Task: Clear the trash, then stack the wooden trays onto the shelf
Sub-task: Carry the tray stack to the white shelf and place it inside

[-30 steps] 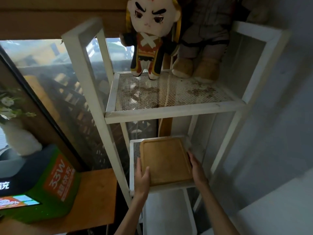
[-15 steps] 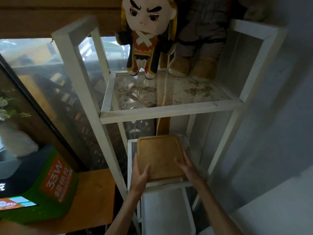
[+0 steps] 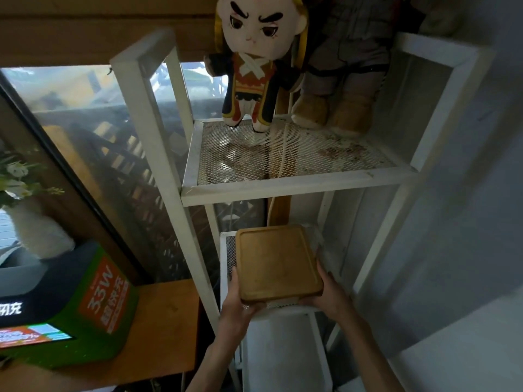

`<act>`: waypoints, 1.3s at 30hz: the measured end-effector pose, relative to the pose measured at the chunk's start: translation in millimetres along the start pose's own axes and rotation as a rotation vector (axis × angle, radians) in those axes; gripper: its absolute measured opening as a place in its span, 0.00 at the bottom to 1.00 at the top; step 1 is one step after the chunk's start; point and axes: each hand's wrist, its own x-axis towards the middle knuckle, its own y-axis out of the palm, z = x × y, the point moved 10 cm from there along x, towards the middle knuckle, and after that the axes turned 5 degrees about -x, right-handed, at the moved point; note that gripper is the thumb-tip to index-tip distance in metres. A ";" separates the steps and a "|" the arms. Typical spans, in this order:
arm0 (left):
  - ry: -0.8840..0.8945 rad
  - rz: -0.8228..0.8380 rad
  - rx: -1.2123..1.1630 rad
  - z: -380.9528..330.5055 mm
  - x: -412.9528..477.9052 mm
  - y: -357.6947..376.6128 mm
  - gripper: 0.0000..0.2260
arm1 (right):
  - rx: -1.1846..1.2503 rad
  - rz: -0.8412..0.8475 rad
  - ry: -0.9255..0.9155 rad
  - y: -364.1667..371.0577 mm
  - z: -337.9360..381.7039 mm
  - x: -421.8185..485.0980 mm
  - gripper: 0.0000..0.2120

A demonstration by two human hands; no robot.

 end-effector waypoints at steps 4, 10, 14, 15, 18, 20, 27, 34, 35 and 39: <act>-0.006 -0.042 0.022 0.4 6.5 -3.4 0.49 | -0.034 -0.018 0.024 -7.2 0.0 5.8 0.58; -0.052 -0.042 0.068 -6.5 3.8 -4.0 0.47 | 0.035 0.068 0.019 -4.3 0.0 3.4 0.56; -0.035 -0.037 0.067 -9.9 2.5 -5.6 0.46 | 0.066 0.040 0.017 -4.7 -3.1 2.5 0.53; -0.033 -0.034 0.072 -10.3 3.1 -5.9 0.45 | 0.069 0.041 0.016 -4.6 -3.4 3.0 0.53; -0.037 -0.032 0.064 -12.0 2.0 -6.1 0.45 | 0.083 0.062 0.018 -4.1 -1.9 2.2 0.53; -0.039 -0.021 0.040 -12.4 -1.2 -4.4 0.47 | 0.093 0.068 0.000 -2.6 0.1 -0.6 0.55; -0.069 -0.055 -0.002 -5.7 -0.3 -2.7 0.46 | 0.170 0.091 -0.009 -2.4 -2.4 1.3 0.51; -0.036 -0.067 -0.014 -2.9 0.5 -0.5 0.46 | 0.221 0.140 -0.036 -3.4 -0.1 3.7 0.58; -0.038 -0.070 -0.020 -0.9 2.1 -2.2 0.45 | 0.225 0.146 -0.037 -2.9 0.2 4.1 0.59; -0.038 -0.068 -0.021 4.3 5.0 -3.3 0.44 | 0.219 0.122 -0.027 -5.1 -2.1 5.9 0.58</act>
